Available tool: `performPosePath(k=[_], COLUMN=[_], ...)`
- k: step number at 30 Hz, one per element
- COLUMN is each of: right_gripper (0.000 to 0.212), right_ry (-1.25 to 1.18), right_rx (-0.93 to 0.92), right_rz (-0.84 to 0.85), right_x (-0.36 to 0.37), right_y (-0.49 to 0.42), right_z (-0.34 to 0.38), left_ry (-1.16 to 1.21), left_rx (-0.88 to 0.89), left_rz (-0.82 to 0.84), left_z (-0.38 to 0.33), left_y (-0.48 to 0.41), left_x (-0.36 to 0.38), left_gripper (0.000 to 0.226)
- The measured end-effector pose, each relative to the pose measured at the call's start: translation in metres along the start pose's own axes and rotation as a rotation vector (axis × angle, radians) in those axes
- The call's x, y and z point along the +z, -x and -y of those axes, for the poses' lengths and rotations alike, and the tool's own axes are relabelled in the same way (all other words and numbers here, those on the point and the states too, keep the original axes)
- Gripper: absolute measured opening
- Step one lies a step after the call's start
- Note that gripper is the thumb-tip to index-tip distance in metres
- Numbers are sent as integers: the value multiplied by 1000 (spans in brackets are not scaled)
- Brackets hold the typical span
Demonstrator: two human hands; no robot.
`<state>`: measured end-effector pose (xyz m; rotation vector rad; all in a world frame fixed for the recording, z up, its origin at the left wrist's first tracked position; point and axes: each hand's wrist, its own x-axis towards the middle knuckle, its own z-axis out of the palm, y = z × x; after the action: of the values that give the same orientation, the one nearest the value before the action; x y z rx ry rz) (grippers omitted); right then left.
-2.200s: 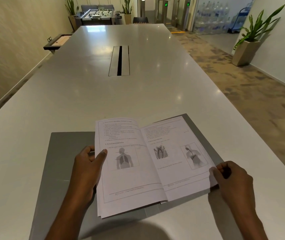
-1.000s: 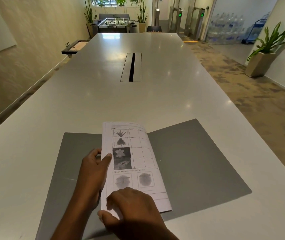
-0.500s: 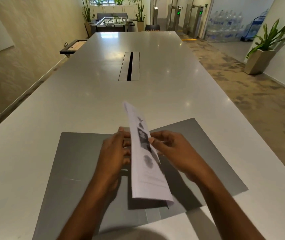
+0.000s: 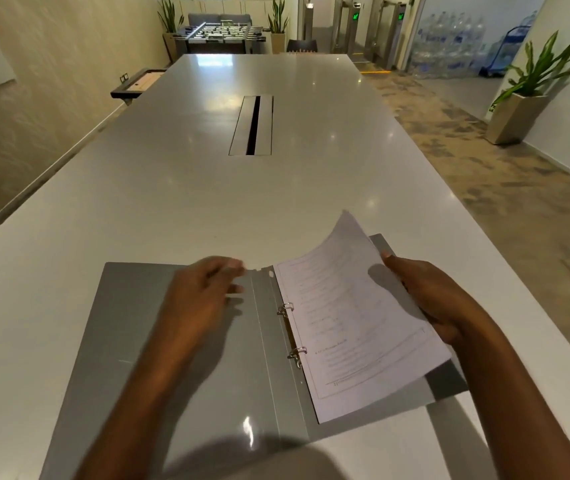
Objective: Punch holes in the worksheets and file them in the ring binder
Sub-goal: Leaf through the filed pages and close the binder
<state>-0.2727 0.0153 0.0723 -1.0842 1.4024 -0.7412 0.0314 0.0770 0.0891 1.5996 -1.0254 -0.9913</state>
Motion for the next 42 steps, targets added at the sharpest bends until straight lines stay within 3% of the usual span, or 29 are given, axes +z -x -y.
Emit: performPosePath(k=[3,6,8,12,18,23,27,30,33,37,40,42], right_gripper=[22,18,19,23,38,33,26,25,25,21,20,20], right_ry=[32,180,243,330,557,506,483,457,424,394,409,403], right_rx=[-13,-53,-77,-130,-127,-58,-49,-53,-80,-105,-122,-132], right_rz=[-50,-167,-223,-297,-490,-486,-519,-515,-504,-492,-503,-513], right_x=[-11,-18,-20,-24,-35,-45,-39,-32,-23,-9,2,10], right_y=[-7,-22,-27,-33,-37,-29,-21,-15,-7,3,9,13], right_z=[-15,-37,-46,-61,-80,-94,-101,-107,-112,-116,-118,-121], left_ry=[-415,-754,-845,-708,-454,-281,-105,22,-59,-428,-279,-105], left_rx=[141,20,-86,-232,-186,-148,-90,-121,-70,234,281,259], left_rz=[-155,-291,-307,-274,-284,-281,-225,-175,-178,-178,-126,-48], left_z=[6,23,34,46,47,46,26,15,3,-8,6,15], left_y=[-9,-16,-15,-5,3,-5,-11,-16,-20,-7,-6,-7], left_x=[-59,-106,-124,-136,-141,-158,-154,-150,-143,-112,-95,-78], left_gripper=[16,42,59,70,62,70,32,42,49,24,17,37])
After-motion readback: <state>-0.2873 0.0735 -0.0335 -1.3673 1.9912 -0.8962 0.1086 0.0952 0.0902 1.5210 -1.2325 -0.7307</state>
